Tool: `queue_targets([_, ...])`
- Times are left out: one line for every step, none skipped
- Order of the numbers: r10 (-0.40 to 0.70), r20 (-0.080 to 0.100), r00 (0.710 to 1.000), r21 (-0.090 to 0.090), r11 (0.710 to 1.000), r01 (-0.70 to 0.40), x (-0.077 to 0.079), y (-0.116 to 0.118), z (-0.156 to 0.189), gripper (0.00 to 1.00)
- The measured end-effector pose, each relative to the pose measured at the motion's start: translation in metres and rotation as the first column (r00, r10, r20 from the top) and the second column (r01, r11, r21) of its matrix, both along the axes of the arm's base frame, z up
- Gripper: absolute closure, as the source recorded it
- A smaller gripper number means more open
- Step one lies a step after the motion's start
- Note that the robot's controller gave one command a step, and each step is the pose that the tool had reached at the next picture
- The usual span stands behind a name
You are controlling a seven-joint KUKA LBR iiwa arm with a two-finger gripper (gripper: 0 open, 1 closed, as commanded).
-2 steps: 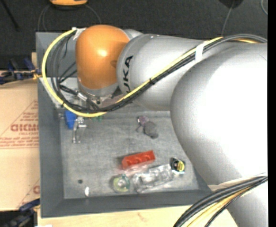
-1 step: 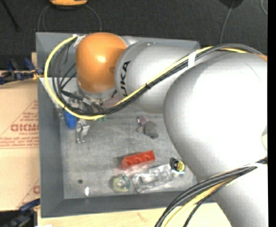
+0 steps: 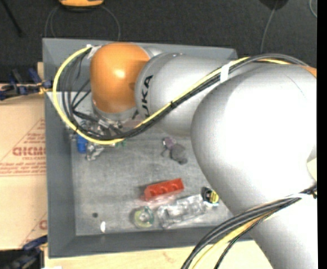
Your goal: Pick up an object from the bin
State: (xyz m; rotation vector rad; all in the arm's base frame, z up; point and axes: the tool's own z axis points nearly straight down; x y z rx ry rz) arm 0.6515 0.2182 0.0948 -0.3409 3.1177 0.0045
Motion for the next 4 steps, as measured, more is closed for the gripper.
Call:
queue_targets([0.008,-0.002,1.000,0.000,1.000,-0.008,-0.004,0.006,0.004,1.00])
queue_targets([0.014,0.003,1.000,0.001,1.000,-0.014,-0.001,0.004,0.006,1.00])
queue_targets([0.008,-0.004,1.000,-0.002,1.000,-0.008,-0.003,0.002,0.006,1.00])
queue_targets([-0.016,0.004,1.000,0.001,1.000,0.016,-0.002,0.012,-0.020,1.00])
